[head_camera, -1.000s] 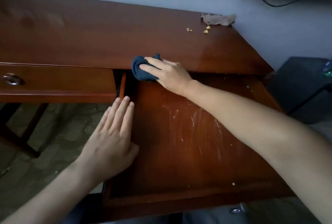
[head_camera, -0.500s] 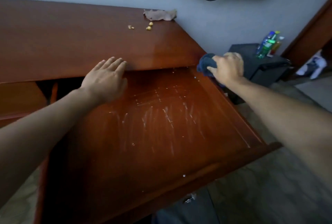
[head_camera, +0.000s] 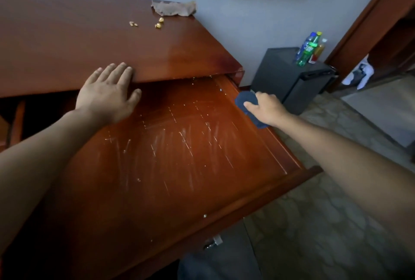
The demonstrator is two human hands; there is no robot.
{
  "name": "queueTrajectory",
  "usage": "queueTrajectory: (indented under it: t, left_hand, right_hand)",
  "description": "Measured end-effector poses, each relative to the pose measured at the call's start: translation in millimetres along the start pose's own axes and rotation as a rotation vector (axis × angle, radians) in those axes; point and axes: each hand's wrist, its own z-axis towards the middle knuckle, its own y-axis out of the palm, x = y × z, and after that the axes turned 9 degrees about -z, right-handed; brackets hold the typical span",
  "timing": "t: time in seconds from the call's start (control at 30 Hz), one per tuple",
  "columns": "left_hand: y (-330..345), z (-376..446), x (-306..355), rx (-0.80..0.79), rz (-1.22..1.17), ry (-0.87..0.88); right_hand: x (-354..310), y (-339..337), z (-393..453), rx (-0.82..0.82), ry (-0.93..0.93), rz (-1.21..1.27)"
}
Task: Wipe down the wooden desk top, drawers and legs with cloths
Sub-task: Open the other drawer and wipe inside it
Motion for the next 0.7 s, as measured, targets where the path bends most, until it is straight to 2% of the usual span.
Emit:
queueTrajectory:
  t: [0.2,0.43,0.5,0.57,0.63,0.7]
  left_hand:
    - [5,-2,2,0.010,0.033,-0.010]
    - [-2,-3,8,-0.039,0.009,-0.038]
    - [-6,-8,7,-0.067,0.020,-0.032]
    - [-9,-17,11,-0.094,0.034,-0.048]
    - [-19,-32,25,-0.129,-0.005,-0.051]
    - [-35,-59,57,-0.172,-0.112,0.011]
  right_hand:
    - [44,-10,-84,-0.093,-0.008,-0.123]
    - [94,-25,-133,-0.298,0.038,0.015]
    - [85,-39,-135,-0.300,-0.030,-0.107]
    - [72,-48,-143,-0.233,-0.147,-0.239]
    - [58,-46,-162,-0.254,-0.252,-0.172]
    - [50,-42,-183,-0.302,-0.326,-0.002]
